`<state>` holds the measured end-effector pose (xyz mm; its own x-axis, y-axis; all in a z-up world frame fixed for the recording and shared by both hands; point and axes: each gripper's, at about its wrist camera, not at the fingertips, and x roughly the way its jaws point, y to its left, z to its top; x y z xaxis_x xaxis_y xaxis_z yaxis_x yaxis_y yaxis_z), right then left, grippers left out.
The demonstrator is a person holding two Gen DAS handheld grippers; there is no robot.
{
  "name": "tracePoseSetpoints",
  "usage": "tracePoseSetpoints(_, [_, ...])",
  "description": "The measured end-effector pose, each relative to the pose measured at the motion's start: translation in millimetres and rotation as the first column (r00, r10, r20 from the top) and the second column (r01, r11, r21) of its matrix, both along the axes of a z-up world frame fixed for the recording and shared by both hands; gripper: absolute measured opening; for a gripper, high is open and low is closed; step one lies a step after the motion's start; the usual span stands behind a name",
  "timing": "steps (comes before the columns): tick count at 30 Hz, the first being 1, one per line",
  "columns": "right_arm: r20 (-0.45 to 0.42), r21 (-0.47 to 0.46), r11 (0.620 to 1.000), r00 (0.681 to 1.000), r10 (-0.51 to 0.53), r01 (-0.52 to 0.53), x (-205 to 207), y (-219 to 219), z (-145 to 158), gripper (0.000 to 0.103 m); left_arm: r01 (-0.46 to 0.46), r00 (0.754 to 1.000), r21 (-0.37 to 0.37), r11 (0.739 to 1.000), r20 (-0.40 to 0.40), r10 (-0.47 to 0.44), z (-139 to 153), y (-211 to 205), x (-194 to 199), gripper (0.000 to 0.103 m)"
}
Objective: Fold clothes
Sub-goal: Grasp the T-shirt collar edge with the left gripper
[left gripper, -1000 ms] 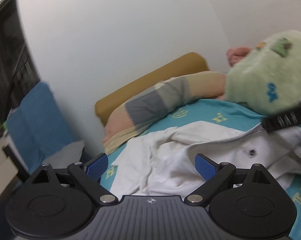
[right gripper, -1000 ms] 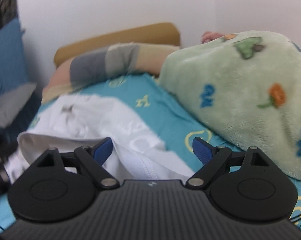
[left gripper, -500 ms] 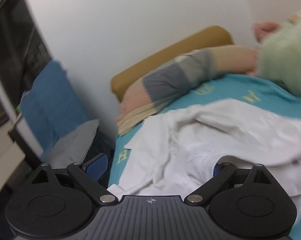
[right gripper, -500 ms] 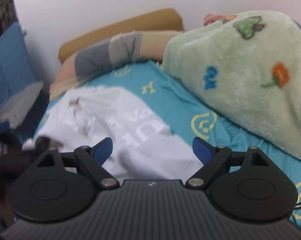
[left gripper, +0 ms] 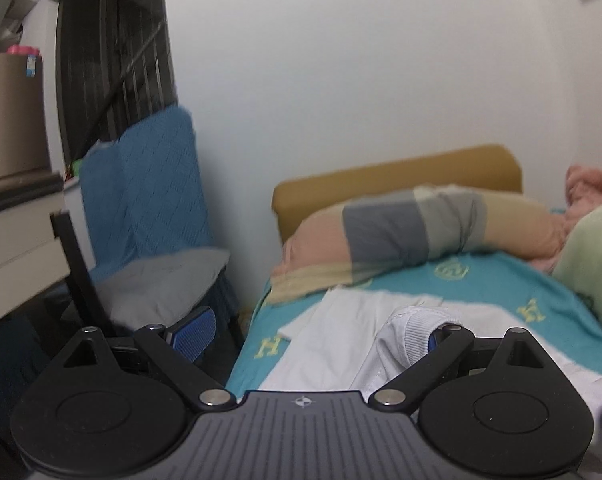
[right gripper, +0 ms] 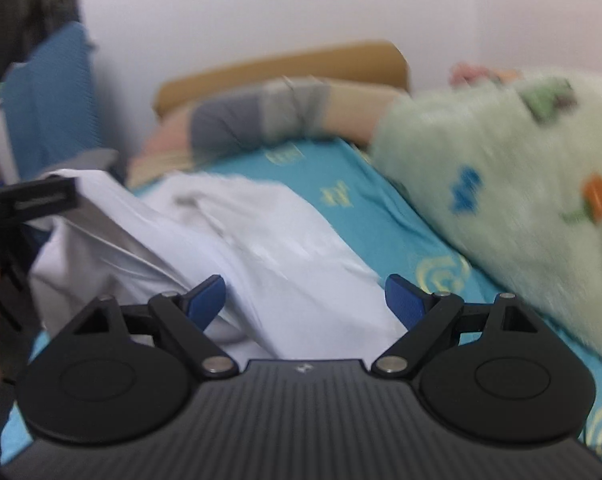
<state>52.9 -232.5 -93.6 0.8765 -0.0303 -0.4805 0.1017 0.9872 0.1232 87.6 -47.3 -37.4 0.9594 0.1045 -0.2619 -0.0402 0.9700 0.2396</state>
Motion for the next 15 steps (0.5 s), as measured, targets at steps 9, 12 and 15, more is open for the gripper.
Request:
tracePoseSetpoints(9, [0.12,-0.059,0.983,0.977,0.178,-0.172,9,38,10,0.088,0.061,0.997,-0.045,0.997,0.058,-0.058,22,4,-30,0.097])
tracePoseSetpoints(12, [0.149,-0.012,0.984,0.973,0.176,-0.177,6,31,17,0.088,0.058,0.997,-0.056,0.997,0.058,-0.055,25,8,-34,0.097])
tracePoseSetpoints(15, [0.166,0.045,0.984,0.973,0.162,-0.172,-3,23,22,0.088,0.05,0.997,-0.059,0.997,0.054,-0.047,27,13,-39,0.097])
